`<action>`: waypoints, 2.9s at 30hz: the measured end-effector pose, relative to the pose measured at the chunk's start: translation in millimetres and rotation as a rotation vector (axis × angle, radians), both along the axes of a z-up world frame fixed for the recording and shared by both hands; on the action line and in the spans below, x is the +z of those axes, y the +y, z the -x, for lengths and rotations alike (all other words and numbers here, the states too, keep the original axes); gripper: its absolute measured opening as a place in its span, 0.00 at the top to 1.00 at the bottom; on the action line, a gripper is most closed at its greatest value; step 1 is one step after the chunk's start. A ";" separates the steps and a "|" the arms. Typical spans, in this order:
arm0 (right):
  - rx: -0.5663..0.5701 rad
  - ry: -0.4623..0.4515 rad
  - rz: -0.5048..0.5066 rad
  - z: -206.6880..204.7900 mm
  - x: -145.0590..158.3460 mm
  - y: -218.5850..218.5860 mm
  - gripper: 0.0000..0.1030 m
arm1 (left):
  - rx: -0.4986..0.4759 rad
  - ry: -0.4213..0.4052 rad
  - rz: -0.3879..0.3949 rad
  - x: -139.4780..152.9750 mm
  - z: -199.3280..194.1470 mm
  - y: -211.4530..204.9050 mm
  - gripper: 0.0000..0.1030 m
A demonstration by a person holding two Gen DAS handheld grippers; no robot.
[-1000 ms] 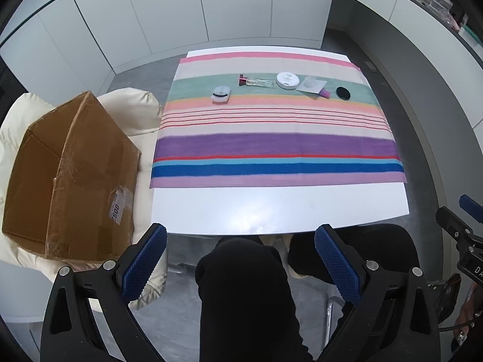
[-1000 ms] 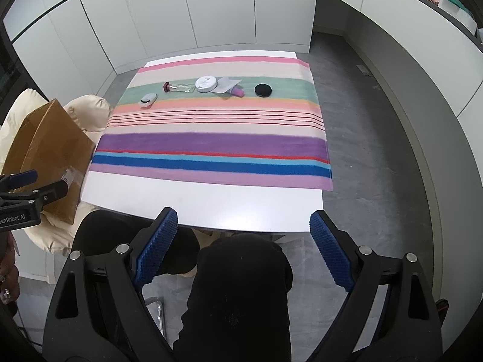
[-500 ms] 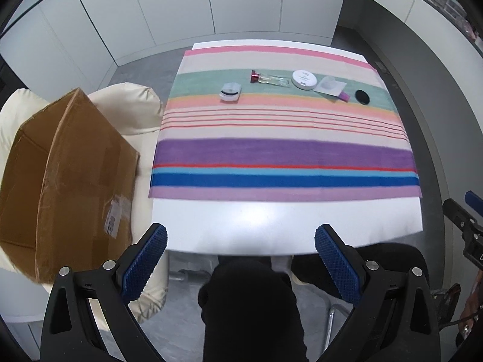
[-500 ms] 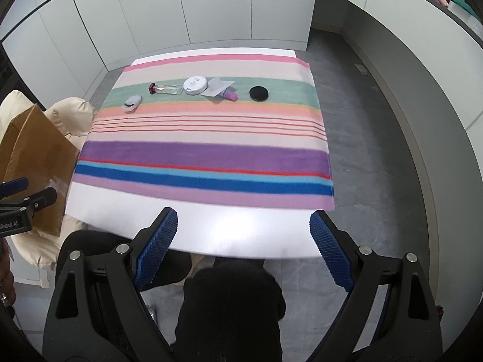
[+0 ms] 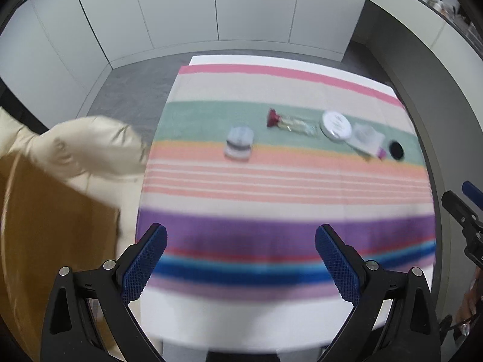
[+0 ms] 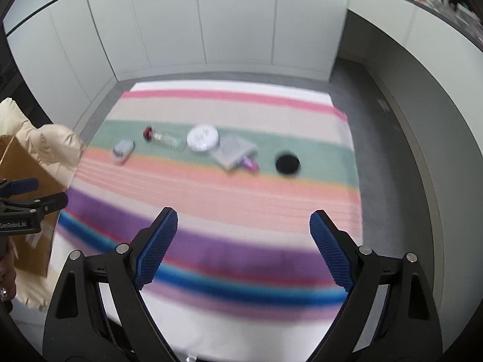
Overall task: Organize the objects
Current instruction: 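Move both open tools over the items on the striped cloth, then grasp the frosted white cap with the left tool while the right tool grasps the white cup, then lift the frosted cap with the left tool while the right tool lifts the white cup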
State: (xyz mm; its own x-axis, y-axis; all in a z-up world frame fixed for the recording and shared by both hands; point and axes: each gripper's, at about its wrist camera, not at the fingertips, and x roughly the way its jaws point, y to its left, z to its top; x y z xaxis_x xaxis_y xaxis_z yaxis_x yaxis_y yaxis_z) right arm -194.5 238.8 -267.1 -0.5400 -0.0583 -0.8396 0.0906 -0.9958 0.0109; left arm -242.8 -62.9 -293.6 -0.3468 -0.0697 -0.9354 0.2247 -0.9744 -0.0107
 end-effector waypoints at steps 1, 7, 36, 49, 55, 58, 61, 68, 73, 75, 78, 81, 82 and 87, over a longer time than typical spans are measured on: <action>0.013 0.005 -0.005 15.3 -7.2 -3.6 0.11 | 0.001 0.000 -0.005 -5.8 10.0 -3.7 0.04; 0.062 -0.055 -0.034 84.6 -57.8 -21.9 0.24 | -0.016 -0.020 -0.020 -44.5 60.4 -18.3 0.04; 0.037 -0.137 -0.148 135.8 -109.2 -38.4 0.73 | -0.079 -0.033 0.008 -110.2 113.1 -13.1 0.65; -0.004 -0.154 -0.139 127.1 -77.7 -35.9 0.73 | -0.044 0.009 0.004 -67.3 113.2 -21.4 0.65; -0.015 -0.140 -0.135 117.5 -42.8 -37.8 0.73 | -0.008 0.009 0.038 -27.1 105.2 -21.4 0.65; -0.021 -0.130 -0.108 112.0 -18.5 -35.8 0.73 | 0.011 0.021 0.016 -5.7 102.1 -25.9 0.65; -0.033 -0.105 -0.099 106.3 11.6 -32.5 0.73 | 0.007 0.041 0.023 22.5 97.2 -26.4 0.65; -0.036 -0.063 -0.040 87.6 95.3 -20.4 0.73 | -0.004 0.096 0.057 99.2 78.1 -21.6 0.65; -0.046 -0.039 -0.004 70.7 155.4 -9.1 0.73 | 0.011 0.137 0.061 156.2 58.7 -17.0 0.65; -0.053 -0.021 -0.015 62.7 178.6 -6.9 0.73 | 0.013 0.153 0.070 178.3 49.9 -14.2 0.65; -0.058 -0.011 -0.037 48.4 211.1 -4.7 0.73 | 0.017 0.177 0.076 211.8 37.2 -10.1 0.65; -0.067 0.025 -0.102 34.2 240.5 -6.8 0.73 | 0.008 0.208 0.129 240.8 26.4 -0.6 0.65; -0.069 0.030 -0.088 28.0 252.1 -5.4 0.73 | 0.000 0.214 0.142 248.1 22.8 3.0 0.65; -0.078 0.061 -0.097 6.4 288.0 -4.6 0.73 | -0.023 0.236 0.130 281.8 4.7 16.0 0.65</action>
State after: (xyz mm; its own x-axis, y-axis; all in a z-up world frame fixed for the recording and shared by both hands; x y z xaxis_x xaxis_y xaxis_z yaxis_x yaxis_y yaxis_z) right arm -200.9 234.3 20.9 -0.5903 0.0657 -0.8045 0.0105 -0.9960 -0.0891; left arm -247.5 -47.0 -11.8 -0.5572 -0.1733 -0.8121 0.2084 -0.9759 0.0653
